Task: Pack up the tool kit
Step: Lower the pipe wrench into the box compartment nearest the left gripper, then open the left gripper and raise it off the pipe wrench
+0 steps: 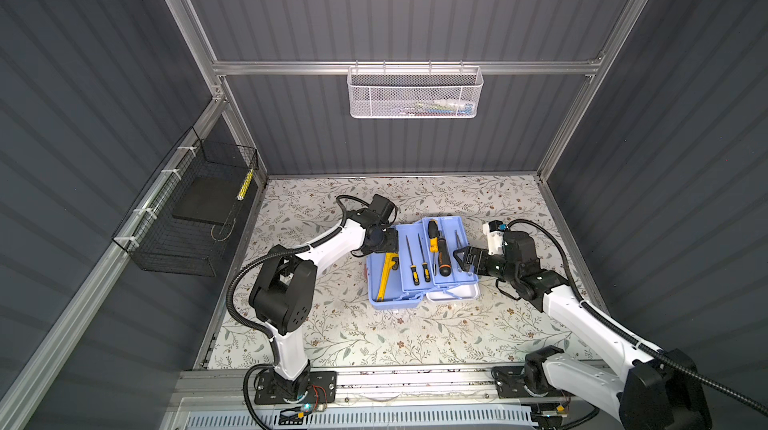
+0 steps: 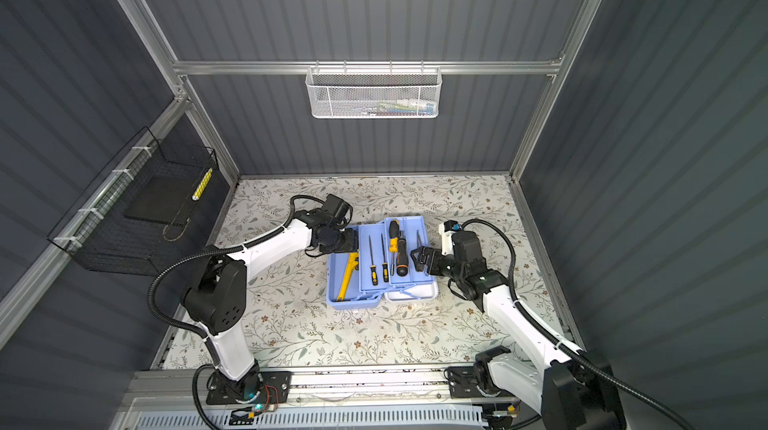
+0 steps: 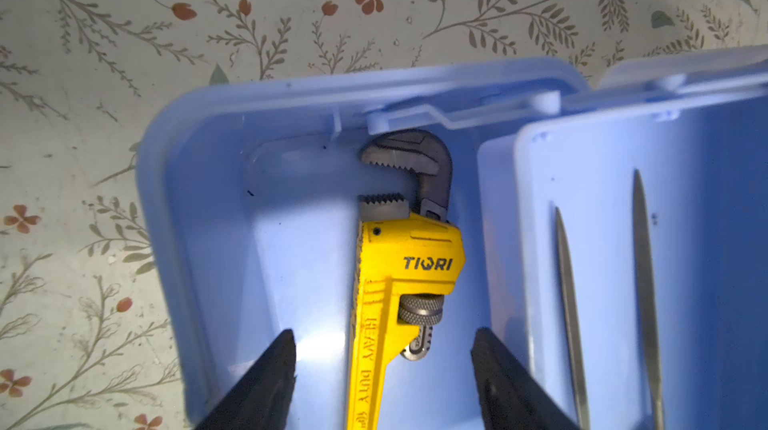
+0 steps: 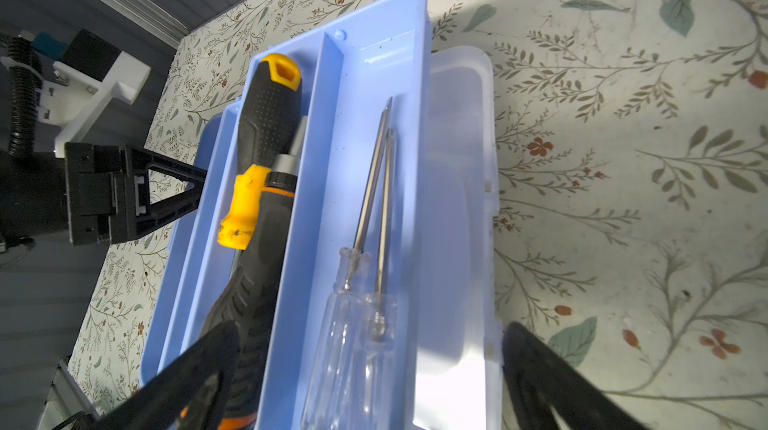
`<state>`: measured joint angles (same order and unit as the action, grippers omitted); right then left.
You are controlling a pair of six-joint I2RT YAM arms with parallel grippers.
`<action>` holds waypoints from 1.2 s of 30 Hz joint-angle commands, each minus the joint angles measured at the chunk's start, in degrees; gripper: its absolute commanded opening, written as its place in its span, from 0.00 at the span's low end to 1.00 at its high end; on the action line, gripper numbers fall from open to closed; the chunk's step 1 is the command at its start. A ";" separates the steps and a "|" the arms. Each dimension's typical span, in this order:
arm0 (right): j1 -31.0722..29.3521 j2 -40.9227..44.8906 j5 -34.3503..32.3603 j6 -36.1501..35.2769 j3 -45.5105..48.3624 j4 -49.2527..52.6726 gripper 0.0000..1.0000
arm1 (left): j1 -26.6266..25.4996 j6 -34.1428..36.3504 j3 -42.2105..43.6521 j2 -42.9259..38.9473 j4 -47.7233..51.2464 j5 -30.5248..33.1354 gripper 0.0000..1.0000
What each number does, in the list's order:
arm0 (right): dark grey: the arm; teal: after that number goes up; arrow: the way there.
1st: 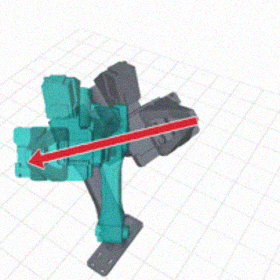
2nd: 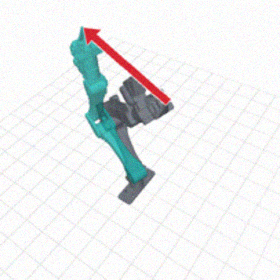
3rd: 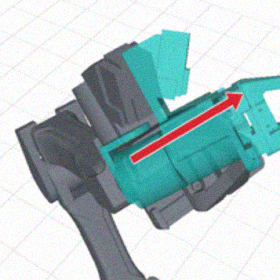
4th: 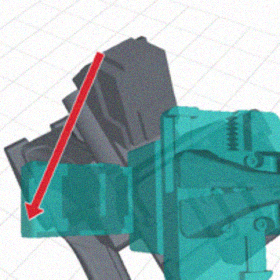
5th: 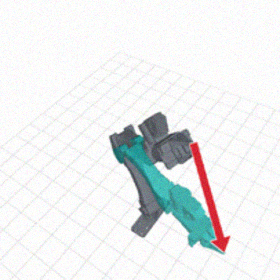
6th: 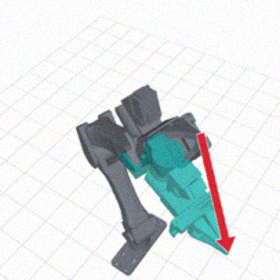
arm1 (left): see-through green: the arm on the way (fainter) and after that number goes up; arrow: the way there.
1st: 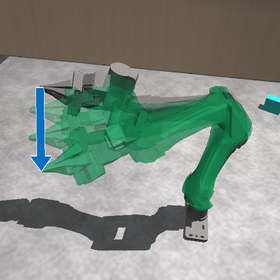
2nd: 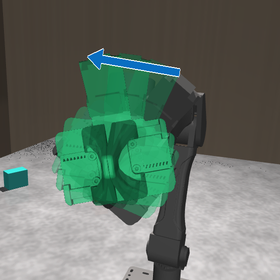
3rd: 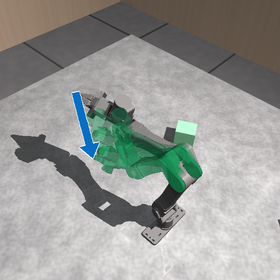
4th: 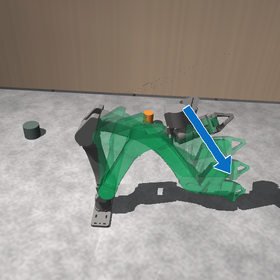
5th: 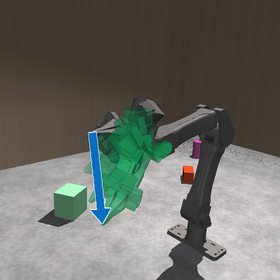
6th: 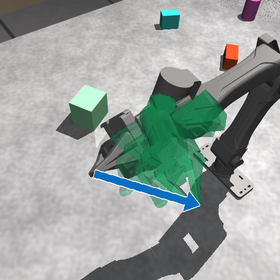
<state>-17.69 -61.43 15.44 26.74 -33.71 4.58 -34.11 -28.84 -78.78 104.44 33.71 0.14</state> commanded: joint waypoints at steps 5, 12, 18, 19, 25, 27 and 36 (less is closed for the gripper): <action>0.29 1.22 0.36 -0.56 -0.16 1.17 0.99 | -0.24 -1.17 0.93 -6.95 -0.98 1.09 0.73; 0.33 2.01 1.67 -1.04 -0.24 1.44 0.95 | -0.25 1.09 5.72 -12.94 -2.10 1.55 0.83; 0.29 1.51 2.61 -0.64 -0.56 1.83 0.91 | -0.26 3.07 10.48 -16.03 -1.68 1.57 0.95; 0.30 1.41 2.68 -0.58 -0.66 1.92 0.90 | -0.26 3.25 11.44 -16.64 -1.97 1.43 0.97; 0.29 1.31 3.24 -0.14 -1.22 2.57 0.86 | -0.26 4.97 18.03 -21.07 -6.27 -0.78 1.00; 0.29 1.23 3.20 0.13 -1.26 2.87 0.84 | -0.26 5.56 19.80 -22.21 -7.32 -1.69 1.00; 0.29 -0.01 5.82 1.49 -1.61 3.43 0.80 | -0.26 6.53 23.85 -23.91 -8.38 -4.10 1.00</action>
<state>-17.54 -61.10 19.33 27.46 -33.78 6.92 -34.11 -23.73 -56.18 81.84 25.78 -2.59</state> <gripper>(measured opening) 0.800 0.997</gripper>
